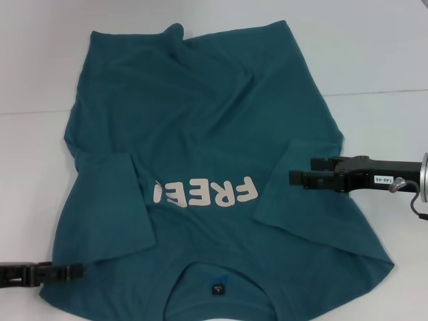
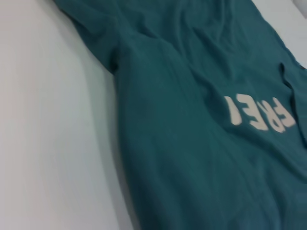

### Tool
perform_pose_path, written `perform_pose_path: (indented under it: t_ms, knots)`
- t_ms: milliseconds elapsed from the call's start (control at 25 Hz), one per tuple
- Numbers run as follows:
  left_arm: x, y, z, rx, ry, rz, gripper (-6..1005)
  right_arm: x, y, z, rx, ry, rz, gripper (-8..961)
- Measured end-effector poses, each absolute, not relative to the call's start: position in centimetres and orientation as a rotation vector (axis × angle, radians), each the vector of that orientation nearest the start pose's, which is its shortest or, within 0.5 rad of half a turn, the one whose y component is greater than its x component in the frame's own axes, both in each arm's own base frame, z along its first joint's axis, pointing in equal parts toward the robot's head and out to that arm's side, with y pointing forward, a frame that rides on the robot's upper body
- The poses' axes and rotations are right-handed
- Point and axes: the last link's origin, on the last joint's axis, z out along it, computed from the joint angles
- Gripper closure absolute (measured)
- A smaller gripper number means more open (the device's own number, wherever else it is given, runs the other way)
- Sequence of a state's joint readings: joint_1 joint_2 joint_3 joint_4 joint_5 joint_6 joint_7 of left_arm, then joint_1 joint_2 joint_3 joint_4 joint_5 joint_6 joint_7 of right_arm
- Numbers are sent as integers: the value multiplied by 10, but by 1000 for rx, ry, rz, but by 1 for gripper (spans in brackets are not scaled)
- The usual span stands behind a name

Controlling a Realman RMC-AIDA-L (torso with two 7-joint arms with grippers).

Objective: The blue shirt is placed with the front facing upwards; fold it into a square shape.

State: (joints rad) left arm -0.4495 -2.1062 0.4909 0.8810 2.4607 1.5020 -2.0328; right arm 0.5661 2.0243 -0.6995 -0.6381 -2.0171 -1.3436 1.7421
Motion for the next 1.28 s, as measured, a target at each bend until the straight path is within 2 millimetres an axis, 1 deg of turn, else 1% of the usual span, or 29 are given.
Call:
perform_pose_path:
  t_ms: [520, 880, 1040, 1280]
  knots:
    - [-326, 293, 35, -2431, -1552, -296, 114, 282, 367, 22, -2461, 1082, 598, 38]
    - [-310, 301, 28, -2503, -1500, -352, 114, 282, 368, 22, -2462, 1081, 599, 38]
    - [-310, 303, 28, -2497, -1495, -351, 114, 282, 368, 22, -2462, 1081, 599, 38]
    - [-322, 305, 37, -2400, -1498, -368, 114, 282, 368, 21, -2462, 1082, 599, 38]
